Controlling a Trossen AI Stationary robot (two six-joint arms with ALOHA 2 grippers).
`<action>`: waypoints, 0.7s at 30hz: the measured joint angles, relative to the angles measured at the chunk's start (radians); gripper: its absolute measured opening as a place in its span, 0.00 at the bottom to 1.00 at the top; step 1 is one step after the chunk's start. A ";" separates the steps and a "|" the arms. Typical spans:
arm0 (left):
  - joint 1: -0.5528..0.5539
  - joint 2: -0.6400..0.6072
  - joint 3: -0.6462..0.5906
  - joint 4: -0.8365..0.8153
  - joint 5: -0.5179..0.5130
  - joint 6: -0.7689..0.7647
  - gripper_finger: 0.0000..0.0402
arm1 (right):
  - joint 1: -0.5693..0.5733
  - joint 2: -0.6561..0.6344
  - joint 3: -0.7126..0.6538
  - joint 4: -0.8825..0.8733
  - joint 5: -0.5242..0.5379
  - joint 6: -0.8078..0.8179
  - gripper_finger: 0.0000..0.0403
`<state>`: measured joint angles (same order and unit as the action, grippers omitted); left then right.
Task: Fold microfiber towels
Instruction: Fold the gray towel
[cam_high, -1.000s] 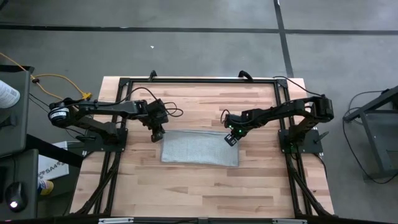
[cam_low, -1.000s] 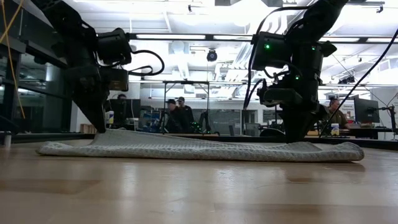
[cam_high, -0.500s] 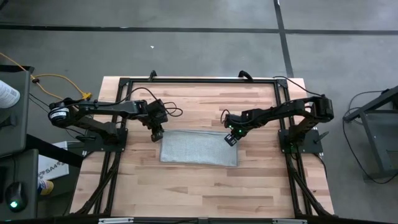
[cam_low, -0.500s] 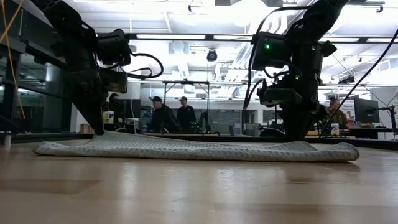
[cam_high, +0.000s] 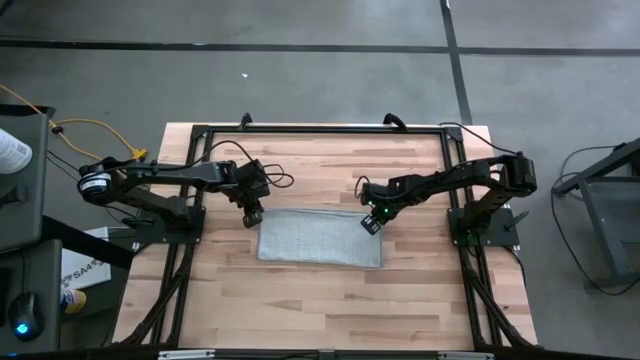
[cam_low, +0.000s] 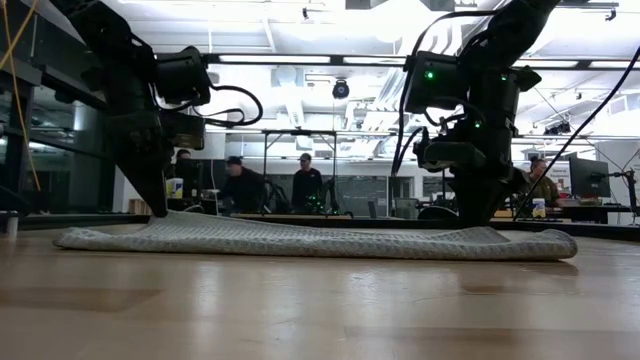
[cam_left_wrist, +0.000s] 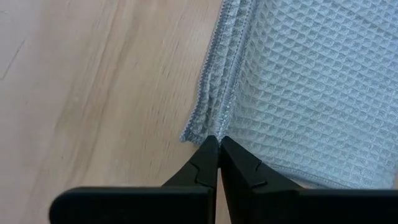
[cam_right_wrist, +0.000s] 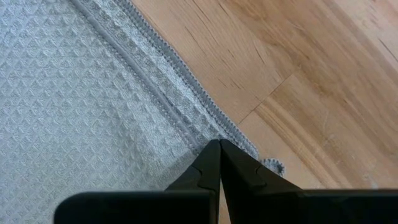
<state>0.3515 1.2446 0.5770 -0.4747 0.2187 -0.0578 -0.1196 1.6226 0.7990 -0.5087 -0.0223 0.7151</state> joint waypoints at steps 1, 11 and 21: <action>0.000 0.000 0.000 0.000 -0.007 0.000 0.01 | 0.000 0.000 0.000 0.000 0.000 0.000 0.00; 0.000 0.000 0.000 0.001 -0.103 0.027 0.10 | 0.000 0.000 0.000 0.000 0.000 0.000 0.00; 0.000 0.000 0.000 0.002 -0.102 0.030 0.35 | 0.000 0.000 0.000 0.000 0.003 0.000 0.00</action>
<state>0.3515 1.2449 0.5770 -0.4732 0.1169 -0.0277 -0.1196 1.6226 0.7990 -0.5087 -0.0188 0.7147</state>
